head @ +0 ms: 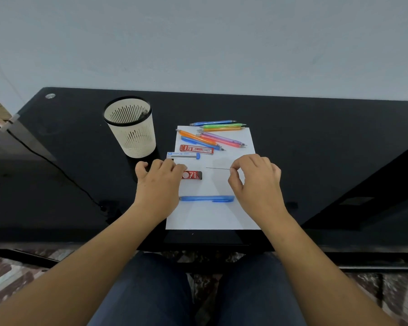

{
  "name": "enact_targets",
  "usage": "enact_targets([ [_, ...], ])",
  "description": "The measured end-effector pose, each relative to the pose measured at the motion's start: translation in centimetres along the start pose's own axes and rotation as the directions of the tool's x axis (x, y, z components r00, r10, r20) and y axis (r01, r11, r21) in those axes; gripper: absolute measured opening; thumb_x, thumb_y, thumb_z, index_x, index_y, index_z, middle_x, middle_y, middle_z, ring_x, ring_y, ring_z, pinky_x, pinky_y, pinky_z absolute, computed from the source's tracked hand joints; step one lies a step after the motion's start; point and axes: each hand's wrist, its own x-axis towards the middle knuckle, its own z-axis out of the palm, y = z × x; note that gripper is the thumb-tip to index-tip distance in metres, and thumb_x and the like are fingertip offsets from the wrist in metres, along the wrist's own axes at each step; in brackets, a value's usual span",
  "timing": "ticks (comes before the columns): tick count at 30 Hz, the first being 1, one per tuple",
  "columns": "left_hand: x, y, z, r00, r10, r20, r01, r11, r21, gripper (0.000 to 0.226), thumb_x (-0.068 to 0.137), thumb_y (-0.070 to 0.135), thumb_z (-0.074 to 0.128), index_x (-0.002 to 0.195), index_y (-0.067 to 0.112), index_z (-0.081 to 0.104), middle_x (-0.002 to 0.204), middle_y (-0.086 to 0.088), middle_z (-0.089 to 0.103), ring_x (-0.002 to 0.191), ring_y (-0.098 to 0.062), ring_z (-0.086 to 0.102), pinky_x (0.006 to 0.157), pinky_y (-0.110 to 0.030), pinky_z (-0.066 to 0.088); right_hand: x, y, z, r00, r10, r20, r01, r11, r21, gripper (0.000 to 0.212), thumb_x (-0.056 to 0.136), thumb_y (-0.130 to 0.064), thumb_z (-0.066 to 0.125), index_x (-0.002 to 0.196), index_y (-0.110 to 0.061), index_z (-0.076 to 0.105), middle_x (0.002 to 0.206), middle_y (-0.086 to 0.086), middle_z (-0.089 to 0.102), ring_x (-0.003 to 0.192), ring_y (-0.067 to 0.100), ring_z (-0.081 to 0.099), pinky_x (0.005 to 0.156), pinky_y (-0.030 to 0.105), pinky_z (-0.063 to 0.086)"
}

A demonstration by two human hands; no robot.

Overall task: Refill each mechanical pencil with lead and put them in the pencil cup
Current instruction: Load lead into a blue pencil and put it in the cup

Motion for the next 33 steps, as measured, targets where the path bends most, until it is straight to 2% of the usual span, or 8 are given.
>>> enact_targets([
  [6, 0.3, 1.2, -0.9, 0.999, 0.036, -0.039, -0.040, 0.991, -0.129, 0.040, 0.099, 0.037, 0.045, 0.139, 0.035, 0.043, 0.136, 0.011, 0.046, 0.130, -0.012, 0.036, 0.111, -0.044, 0.010, -0.4, 0.2, 0.2, 0.999, -0.051, -0.003, 0.051, 0.998, 0.029, 0.006, 0.090, -0.026, 0.056, 0.094, -0.025, 0.060, 0.102, -0.007, 0.061, 0.098, 0.011, 0.051, 0.093, 0.029, 0.027],
  [10, 0.7, 1.7, -1.7, 0.993, 0.102, -0.057, -0.110, 0.978, -0.179, 0.028, 0.099, 0.036, 0.047, 0.127, 0.036, 0.053, 0.130, 0.013, 0.051, 0.126, -0.010, 0.038, 0.107, -0.039, 0.013, -0.5, -0.1, 0.2, 0.997, -0.070, 0.016, 0.069, 0.996, 0.060, 0.007, 0.091, -0.026, 0.056, 0.095, -0.024, 0.061, 0.104, -0.006, 0.061, 0.099, 0.012, 0.051, 0.096, 0.033, 0.031],
  [13, 0.8, 1.7, -1.9, 0.989, 0.121, -0.088, -0.135, 0.974, -0.184, 0.020, 0.099, 0.034, 0.047, 0.115, 0.035, 0.059, 0.120, 0.014, 0.057, 0.120, -0.009, 0.041, 0.102, -0.036, 0.013, -0.5, -0.1, 0.0, 0.997, -0.078, 0.010, 0.077, 0.994, 0.078, 0.007, 0.091, -0.026, 0.055, 0.096, -0.024, 0.061, 0.105, -0.005, 0.062, 0.100, 0.012, 0.051, 0.095, 0.033, 0.031],
  [17, 0.5, 1.6, -1.9, 0.982, 0.134, -0.130, -0.155, 0.974, -0.167, 0.018, 0.098, 0.033, 0.049, 0.110, 0.033, 0.062, 0.113, 0.014, 0.061, 0.115, -0.010, 0.044, 0.101, -0.037, 0.014, -0.5, 0.2, -0.2, 0.998, -0.047, 0.045, 0.044, 0.997, 0.064, 0.011, 0.093, -0.030, 0.053, 0.102, -0.027, 0.058, 0.112, -0.008, 0.059, 0.106, 0.010, 0.048, 0.096, 0.031, 0.030],
  [21, 0.3, 1.9, -2.3, 0.982, 0.166, -0.093, -0.175, 0.978, -0.109, 0.022, 0.099, 0.036, 0.046, 0.114, 0.032, 0.062, 0.116, 0.014, 0.058, 0.117, -0.010, 0.042, 0.103, -0.038, 0.015, -0.6, 0.0, -0.4, 0.996, -0.082, 0.032, 0.082, 0.997, 0.000, 0.028, 0.090, -0.036, 0.057, 0.117, -0.029, 0.057, 0.125, -0.006, 0.056, 0.116, 0.016, 0.047, 0.100, 0.039, 0.033],
  [26, 0.0, 2.3, -2.7, 0.968, 0.229, -0.104, -0.236, 0.969, -0.068, 0.022, 0.097, 0.037, 0.047, 0.111, 0.030, 0.063, 0.114, 0.012, 0.058, 0.116, -0.011, 0.043, 0.104, -0.040, 0.013, -0.6, -0.5, -0.1, 0.982, -0.185, 0.030, 0.187, 0.978, -0.094, 0.019, 0.077, -0.033, 0.076, 0.095, -0.028, 0.070, 0.113, 0.002, 0.064, 0.106, 0.025, 0.058, 0.090, 0.050, 0.043],
  [30, -0.4, 2.4, -2.6, 0.945, 0.276, -0.175, -0.289, 0.956, -0.055, 0.017, 0.093, 0.035, 0.056, 0.102, 0.027, 0.068, 0.107, 0.009, 0.063, 0.110, -0.014, 0.050, 0.100, -0.041, 0.015, -0.7, -0.4, 0.0, 0.976, -0.217, 0.010, 0.217, 0.970, -0.108, 0.015, 0.072, -0.025, 0.081, 0.084, -0.026, 0.073, 0.103, 0.002, 0.067, 0.100, 0.025, 0.060, 0.088, 0.049, 0.045],
  [33, -0.7, 2.5, -2.8, 0.964, 0.209, -0.164, -0.231, 0.964, -0.129, 0.022, 0.092, 0.041, 0.056, 0.107, 0.030, 0.066, 0.111, 0.011, 0.062, 0.113, -0.013, 0.049, 0.099, -0.039, 0.017, -0.9, 0.0, -0.3, 0.981, -0.195, 0.004, 0.194, 0.973, -0.124, 0.012, 0.074, -0.024, 0.080, 0.084, -0.026, 0.073, 0.099, 0.001, 0.067, 0.098, 0.024, 0.059, 0.087, 0.047, 0.044],
])
